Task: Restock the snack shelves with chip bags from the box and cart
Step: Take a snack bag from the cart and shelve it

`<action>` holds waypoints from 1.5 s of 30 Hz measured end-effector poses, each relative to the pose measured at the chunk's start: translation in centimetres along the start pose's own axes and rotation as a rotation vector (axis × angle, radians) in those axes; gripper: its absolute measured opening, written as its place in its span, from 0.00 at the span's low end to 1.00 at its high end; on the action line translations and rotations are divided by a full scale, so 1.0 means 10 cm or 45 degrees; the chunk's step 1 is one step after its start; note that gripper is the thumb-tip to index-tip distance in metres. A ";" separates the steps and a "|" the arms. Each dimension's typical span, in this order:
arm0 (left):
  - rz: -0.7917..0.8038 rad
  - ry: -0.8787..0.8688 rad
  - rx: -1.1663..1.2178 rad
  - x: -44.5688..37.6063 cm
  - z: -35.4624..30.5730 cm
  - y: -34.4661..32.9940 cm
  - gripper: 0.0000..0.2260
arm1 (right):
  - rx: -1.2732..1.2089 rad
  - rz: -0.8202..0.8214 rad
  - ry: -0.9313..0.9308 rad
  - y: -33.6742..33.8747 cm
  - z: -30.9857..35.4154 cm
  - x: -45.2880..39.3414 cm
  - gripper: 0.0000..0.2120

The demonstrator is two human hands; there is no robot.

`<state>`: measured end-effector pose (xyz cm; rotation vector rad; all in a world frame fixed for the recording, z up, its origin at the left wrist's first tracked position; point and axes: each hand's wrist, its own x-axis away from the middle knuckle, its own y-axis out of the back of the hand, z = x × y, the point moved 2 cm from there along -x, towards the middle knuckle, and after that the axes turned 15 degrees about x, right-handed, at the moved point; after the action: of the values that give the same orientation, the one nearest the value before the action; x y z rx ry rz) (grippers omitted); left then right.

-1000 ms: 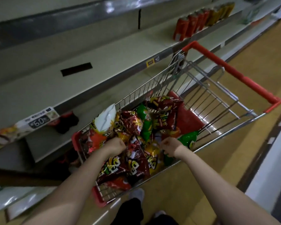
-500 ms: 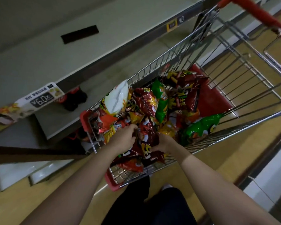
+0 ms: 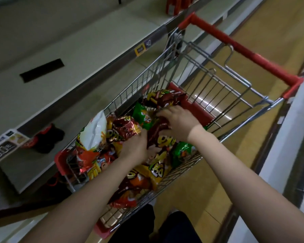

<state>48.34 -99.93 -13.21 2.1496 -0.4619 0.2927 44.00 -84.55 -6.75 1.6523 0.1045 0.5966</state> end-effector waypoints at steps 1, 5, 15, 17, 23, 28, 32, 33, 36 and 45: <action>-0.043 0.075 0.175 -0.04 -0.03 0.05 0.30 | -0.166 -0.136 -0.129 0.01 -0.11 0.04 0.36; -0.121 0.277 1.126 -0.17 -0.10 0.22 0.28 | -1.051 -0.221 -0.636 -0.21 -0.42 0.28 0.47; 0.333 0.550 1.589 -0.17 -0.20 -0.36 0.23 | -1.718 0.031 -0.757 -0.60 -0.48 0.48 0.44; 0.407 0.741 1.548 -0.11 -0.02 -0.56 0.33 | -1.745 -0.116 -0.875 -0.65 -0.55 0.49 0.39; 0.271 1.215 1.269 0.02 0.34 -1.03 0.13 | -1.809 -0.202 -1.047 -0.90 -0.56 0.59 0.20; 0.240 1.482 1.572 0.00 0.41 -1.26 0.18 | -1.709 -0.194 -1.144 -1.02 -0.54 0.59 0.33; 0.137 1.532 1.851 0.00 0.43 -1.34 0.23 | -1.489 -0.073 -1.011 -1.02 -0.49 0.58 0.39; 0.118 1.488 1.855 0.00 0.44 -1.34 0.23 | -1.434 -0.057 -0.987 -1.02 -0.48 0.58 0.40; 0.110 1.414 1.924 -0.04 0.48 -1.39 0.21 | -1.332 -0.039 -0.968 -1.02 -0.46 0.55 0.40; 0.156 1.031 1.375 -0.39 0.36 -1.41 0.43 | -1.384 -0.021 -0.944 -1.04 -0.47 0.56 0.40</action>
<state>50.95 -94.50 -26.98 2.6907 0.1005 1.7074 49.53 -76.23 -14.55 0.7071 -0.6439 -0.0501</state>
